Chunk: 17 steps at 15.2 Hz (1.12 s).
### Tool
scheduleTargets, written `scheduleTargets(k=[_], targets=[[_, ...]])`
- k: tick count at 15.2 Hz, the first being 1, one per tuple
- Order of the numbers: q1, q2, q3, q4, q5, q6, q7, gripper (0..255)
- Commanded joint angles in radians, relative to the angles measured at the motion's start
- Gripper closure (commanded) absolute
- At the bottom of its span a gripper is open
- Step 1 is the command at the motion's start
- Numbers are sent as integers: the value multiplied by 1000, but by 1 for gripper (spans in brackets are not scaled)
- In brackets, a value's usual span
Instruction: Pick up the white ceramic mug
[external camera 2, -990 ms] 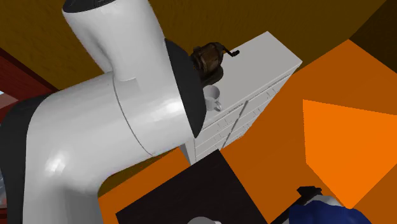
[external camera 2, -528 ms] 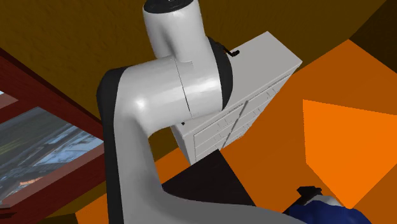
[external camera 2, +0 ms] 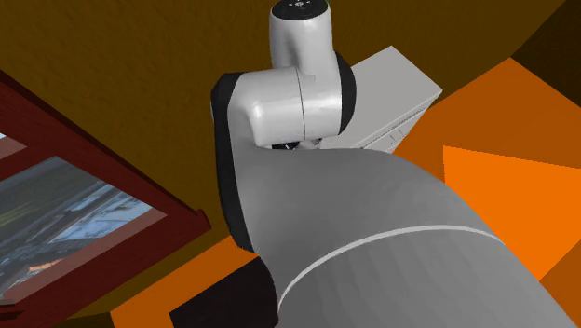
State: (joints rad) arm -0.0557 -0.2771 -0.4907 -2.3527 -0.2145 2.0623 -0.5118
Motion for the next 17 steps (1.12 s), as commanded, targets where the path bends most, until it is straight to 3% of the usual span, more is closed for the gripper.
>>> scheduleTargets(k=[1, 6, 10, 17], targets=[[7, 87, -39, 37, 37, 52, -71, 0], [4, 312, -102, 159, 187, 135, -268, 0], [-44, 499, -98, 285, 331, 162, -426, 0], [-63, 556, -77, 264, 373, 231, -454, 0]])
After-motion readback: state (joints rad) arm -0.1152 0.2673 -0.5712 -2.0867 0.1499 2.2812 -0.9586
